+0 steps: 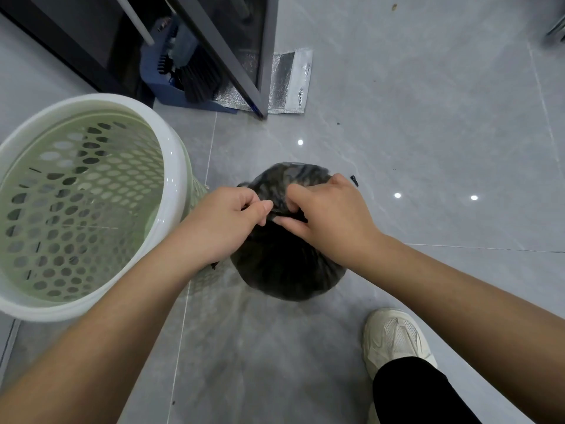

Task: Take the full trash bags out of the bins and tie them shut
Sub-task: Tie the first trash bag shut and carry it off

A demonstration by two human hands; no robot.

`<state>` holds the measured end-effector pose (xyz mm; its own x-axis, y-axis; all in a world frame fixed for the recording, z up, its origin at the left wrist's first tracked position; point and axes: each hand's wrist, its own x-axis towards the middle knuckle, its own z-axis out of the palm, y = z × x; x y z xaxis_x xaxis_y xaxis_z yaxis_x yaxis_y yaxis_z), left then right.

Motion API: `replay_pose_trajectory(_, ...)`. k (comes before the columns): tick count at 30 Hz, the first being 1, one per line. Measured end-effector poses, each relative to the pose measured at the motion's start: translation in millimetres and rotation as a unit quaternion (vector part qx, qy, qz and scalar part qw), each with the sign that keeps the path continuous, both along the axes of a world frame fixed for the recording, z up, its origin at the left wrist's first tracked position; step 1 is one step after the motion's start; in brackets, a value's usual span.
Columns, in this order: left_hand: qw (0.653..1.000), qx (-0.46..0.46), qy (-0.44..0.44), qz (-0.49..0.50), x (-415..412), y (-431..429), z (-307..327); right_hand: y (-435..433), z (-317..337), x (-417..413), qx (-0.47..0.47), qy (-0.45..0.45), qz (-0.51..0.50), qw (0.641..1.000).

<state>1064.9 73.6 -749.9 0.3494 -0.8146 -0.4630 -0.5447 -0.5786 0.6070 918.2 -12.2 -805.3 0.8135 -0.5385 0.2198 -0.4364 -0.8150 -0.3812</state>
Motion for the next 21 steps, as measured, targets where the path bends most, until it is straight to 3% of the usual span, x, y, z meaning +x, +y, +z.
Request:
replay_pose_trajectory(7,1.000,0.005,-0.009,0.010,0.4,0.2,-0.5,-1.7,-1.7,-2.1,-0.029,0.000,0.009,1.000)
replay_pose_trajectory(12,1.000,0.010,-0.005,0.003,1.3,0.8,-2.8,1.4,-3.4,0.1,0.016,-0.009,0.027,0.999)
replay_pose_trajectory(21,1.000,0.007,-0.010,-0.005,3.2,1.6,-4.5,4.7,-1.3,1.9,0.012,0.054,0.019,0.998)
